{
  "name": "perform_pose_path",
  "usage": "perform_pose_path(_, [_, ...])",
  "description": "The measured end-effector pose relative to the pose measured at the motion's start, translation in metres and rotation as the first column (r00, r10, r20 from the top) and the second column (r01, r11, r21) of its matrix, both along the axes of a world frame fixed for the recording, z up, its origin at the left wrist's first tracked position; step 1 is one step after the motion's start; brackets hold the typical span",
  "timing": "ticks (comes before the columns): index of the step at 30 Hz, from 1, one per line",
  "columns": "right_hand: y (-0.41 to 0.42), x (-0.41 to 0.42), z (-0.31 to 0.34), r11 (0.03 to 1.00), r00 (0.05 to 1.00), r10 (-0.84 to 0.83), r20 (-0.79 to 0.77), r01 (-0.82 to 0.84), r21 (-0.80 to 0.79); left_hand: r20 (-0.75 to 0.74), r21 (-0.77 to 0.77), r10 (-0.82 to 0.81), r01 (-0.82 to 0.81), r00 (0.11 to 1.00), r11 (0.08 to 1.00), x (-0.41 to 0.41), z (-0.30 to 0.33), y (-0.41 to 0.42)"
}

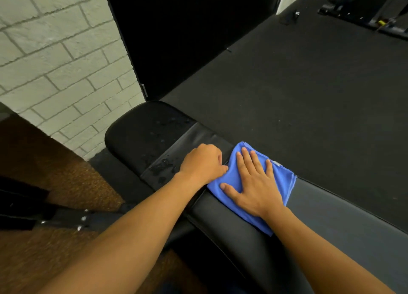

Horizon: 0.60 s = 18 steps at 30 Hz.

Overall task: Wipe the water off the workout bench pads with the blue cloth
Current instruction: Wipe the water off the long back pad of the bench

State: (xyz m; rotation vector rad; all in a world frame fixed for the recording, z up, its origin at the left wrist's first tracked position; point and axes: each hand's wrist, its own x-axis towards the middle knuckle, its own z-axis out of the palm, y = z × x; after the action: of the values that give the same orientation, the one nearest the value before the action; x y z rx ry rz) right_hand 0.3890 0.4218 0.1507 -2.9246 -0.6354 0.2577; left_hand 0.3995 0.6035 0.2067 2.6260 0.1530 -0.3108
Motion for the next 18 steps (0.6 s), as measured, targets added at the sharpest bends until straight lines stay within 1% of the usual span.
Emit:
perform_pose_path(3, [-0.006, -0.003, 0.000, 0.999, 0.999, 0.053, -0.001, -0.053, 0.007, 0.017, 0.108, -0.014, 0.012, 1.000, 0.994, 0.000, 0.005, -0.002])
perform_pose_path(6, [-0.012, -0.010, 0.000, 0.998, 0.998, 0.060, 0.009, -0.060, 0.014, 0.027, 0.211, -0.057, 0.050, 0.998, 0.976, -0.003, 0.008, -0.006])
perform_pose_path(12, [-0.013, -0.021, -0.003, 0.998, 0.998, -0.051, 0.038, 0.049, 0.030, 0.049, 0.395, -0.196, 0.161, 0.979, 0.904, -0.007, 0.016, -0.020])
perform_pose_path(15, [-0.014, -0.023, -0.001, 0.999, 0.998, -0.046, 0.030, 0.046, 0.014, 0.073, 0.468, -0.228, 0.168, 0.971, 0.868, -0.011, 0.013, -0.021])
perform_pose_path(18, [-0.013, -0.022, 0.000, 1.000, 1.000, -0.014, 0.025, 0.014, 0.006, 0.105, 0.479, -0.238, 0.161, 0.965, 0.863, -0.015, 0.007, -0.023])
